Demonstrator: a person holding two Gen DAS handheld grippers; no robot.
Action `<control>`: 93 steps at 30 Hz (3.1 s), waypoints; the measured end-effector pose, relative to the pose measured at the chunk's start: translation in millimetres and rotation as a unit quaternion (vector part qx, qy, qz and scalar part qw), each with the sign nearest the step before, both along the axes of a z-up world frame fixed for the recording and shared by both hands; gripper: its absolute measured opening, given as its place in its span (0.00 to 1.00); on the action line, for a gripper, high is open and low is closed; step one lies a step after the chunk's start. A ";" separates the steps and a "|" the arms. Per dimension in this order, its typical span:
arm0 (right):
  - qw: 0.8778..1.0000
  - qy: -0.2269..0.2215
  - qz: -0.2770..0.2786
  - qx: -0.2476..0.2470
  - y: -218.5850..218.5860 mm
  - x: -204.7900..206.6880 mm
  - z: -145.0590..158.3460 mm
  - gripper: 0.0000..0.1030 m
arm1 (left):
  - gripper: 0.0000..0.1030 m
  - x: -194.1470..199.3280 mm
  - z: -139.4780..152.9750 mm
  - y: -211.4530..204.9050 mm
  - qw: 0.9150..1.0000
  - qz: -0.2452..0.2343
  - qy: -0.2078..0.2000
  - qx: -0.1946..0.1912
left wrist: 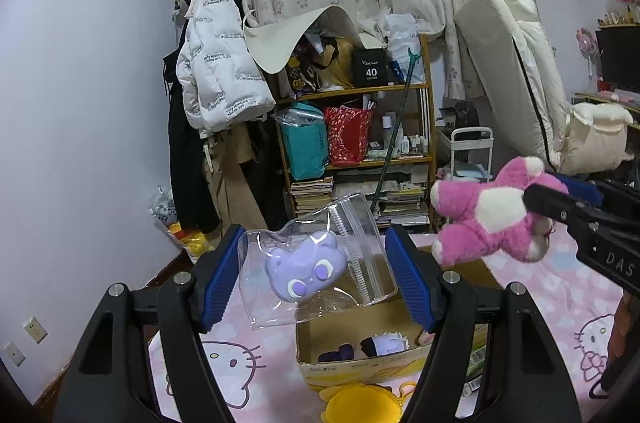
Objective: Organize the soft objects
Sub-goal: 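Lift the pink plush and clear bag with both grippers over the box, then open both grippers to drop the pink plush and clear bag into the box, then lower the left gripper to the yellow plush while the right gripper reaches the penguin plush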
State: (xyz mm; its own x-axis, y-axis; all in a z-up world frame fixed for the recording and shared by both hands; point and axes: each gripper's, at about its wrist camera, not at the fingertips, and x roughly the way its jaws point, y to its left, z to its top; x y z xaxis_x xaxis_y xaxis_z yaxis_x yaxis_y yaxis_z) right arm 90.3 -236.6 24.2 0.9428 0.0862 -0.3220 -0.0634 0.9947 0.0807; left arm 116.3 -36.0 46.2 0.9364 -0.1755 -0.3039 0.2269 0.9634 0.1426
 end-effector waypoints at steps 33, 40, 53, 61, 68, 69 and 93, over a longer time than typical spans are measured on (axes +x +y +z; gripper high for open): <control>0.995 0.090 0.022 0.034 -6.9 62.7 -81.1 0.36 | 0.71 62.2 -87.3 -13.9 0.994 -0.019 0.111 0.019; 0.994 0.105 0.027 0.022 -3.6 68.4 -88.0 0.38 | 0.76 68.6 -98.1 -17.0 0.992 -0.010 0.122 0.036; 0.994 0.101 0.006 0.027 -4.7 53.7 -76.0 0.74 | 0.95 55.8 -88.4 4.0 0.990 0.012 0.141 0.017; 0.993 0.114 -0.003 0.033 -3.6 28.8 -69.3 0.89 | 0.95 31.2 -78.4 21.8 0.986 0.016 0.166 -0.003; 0.990 0.133 -0.003 0.056 -5.3 4.2 -67.2 0.90 | 0.95 5.6 -76.0 27.2 0.981 0.017 0.190 0.018; 0.989 0.135 -0.003 0.056 -4.9 1.3 -67.2 0.90 | 0.95 2.4 -74.7 26.3 0.981 0.019 0.191 0.024; 0.982 0.181 -0.005 0.060 -3.6 -17.1 -87.0 0.90 | 0.95 -20.0 -93.6 29.8 0.968 0.017 0.249 0.019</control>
